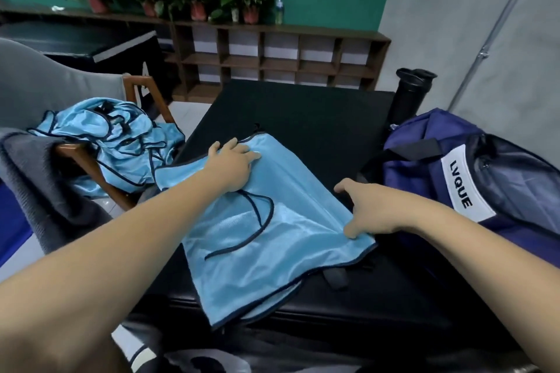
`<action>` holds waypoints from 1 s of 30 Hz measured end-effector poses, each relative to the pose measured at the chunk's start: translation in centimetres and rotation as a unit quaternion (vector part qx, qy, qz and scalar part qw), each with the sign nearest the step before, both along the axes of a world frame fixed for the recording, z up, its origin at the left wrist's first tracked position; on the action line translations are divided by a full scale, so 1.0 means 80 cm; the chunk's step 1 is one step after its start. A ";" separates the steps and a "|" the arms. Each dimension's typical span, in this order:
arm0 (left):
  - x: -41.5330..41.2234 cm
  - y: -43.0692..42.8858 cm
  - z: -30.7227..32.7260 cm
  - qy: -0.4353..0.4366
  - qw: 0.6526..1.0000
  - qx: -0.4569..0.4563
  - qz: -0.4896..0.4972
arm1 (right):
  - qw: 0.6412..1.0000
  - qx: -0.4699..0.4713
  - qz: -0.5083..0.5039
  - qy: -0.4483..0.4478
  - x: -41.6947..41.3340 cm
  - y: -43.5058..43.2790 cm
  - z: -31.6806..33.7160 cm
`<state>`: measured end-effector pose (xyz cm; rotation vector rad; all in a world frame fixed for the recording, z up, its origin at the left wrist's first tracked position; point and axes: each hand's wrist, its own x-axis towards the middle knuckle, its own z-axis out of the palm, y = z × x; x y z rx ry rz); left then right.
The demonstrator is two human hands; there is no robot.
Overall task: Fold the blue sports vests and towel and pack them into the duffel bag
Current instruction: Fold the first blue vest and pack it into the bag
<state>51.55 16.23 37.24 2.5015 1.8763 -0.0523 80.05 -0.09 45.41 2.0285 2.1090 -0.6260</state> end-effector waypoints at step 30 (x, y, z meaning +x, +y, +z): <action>-0.004 -0.237 0.083 -0.163 0.952 -0.082 -0.246 | 0.945 0.169 0.273 0.066 0.050 -0.113 -0.045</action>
